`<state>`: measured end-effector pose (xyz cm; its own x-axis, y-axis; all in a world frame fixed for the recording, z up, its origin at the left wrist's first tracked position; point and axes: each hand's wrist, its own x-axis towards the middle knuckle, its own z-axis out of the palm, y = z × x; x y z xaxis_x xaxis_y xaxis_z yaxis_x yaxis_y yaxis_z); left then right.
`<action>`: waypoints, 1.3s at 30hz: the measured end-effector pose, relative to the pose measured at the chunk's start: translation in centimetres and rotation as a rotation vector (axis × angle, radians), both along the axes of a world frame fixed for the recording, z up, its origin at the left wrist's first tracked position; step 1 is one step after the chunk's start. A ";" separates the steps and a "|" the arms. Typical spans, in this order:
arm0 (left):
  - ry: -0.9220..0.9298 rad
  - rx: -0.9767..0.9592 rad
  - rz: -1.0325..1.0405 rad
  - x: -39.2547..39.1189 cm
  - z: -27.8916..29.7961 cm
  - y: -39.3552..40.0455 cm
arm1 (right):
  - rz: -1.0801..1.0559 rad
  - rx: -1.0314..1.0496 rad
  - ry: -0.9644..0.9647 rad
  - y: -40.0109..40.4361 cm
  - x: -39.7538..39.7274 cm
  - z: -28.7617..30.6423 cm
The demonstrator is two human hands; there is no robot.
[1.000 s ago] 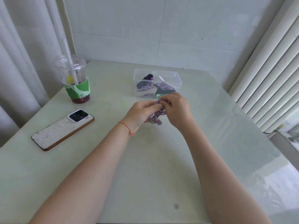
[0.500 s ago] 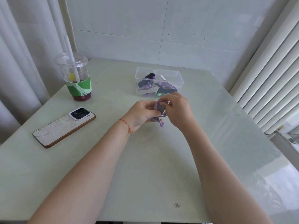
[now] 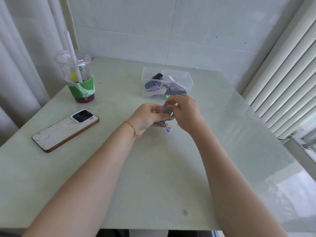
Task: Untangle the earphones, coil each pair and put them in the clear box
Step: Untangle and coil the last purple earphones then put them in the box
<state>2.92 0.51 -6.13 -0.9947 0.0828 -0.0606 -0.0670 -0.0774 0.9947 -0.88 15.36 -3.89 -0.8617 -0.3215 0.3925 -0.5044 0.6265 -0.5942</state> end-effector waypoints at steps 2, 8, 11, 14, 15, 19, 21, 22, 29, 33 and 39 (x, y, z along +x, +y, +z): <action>-0.005 -0.021 0.009 -0.1 -0.1 0.1 | 0.000 0.020 -0.035 0.1 -0.1 0.0; 0.002 -0.062 0.032 0.2 0.3 0.4 | 0.020 -0.029 -0.183 0.3 0.1 0.2; 0.010 -0.064 0.028 0.5 0.6 0.4 | 0.043 -0.088 -0.238 0.7 0.0 0.4; 0.004 -0.070 0.031 0.6 0.9 0.5 | 0.077 -0.100 -0.251 0.9 0.1 0.6; 0.002 -0.075 0.027 0.7 0.9 0.5 | 0.090 -0.078 -0.246 1.0 0.1 0.6; 0.000 -0.092 0.013 0.6 0.9 0.4 | 0.132 0.039 -0.244 1.3 0.2 1.0; -0.002 -0.113 0.013 0.6 0.9 0.3 | 0.141 0.090 -0.236 1.4 0.2 1.1; -0.004 -0.126 0.010 0.6 1.0 0.3 | 0.144 0.113 -0.227 1.4 0.2 1.1; -0.032 -0.168 -0.004 0.6 1.5 0.1 | 0.109 0.233 -0.067 0.8 0.3 0.8; -0.033 -0.203 -0.018 0.6 1.7 0.2 | 0.101 0.312 -0.007 0.6 0.7 0.8; -0.033 -0.219 -0.035 0.8 1.9 0.0 | 0.126 0.320 -0.035 0.6 0.8 0.9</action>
<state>3.77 0.52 -4.27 -0.9886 0.0986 -0.1137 -0.0990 0.1435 0.9847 -0.10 15.93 -2.98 -0.8185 -0.5282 0.2258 -0.5725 0.7182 -0.3955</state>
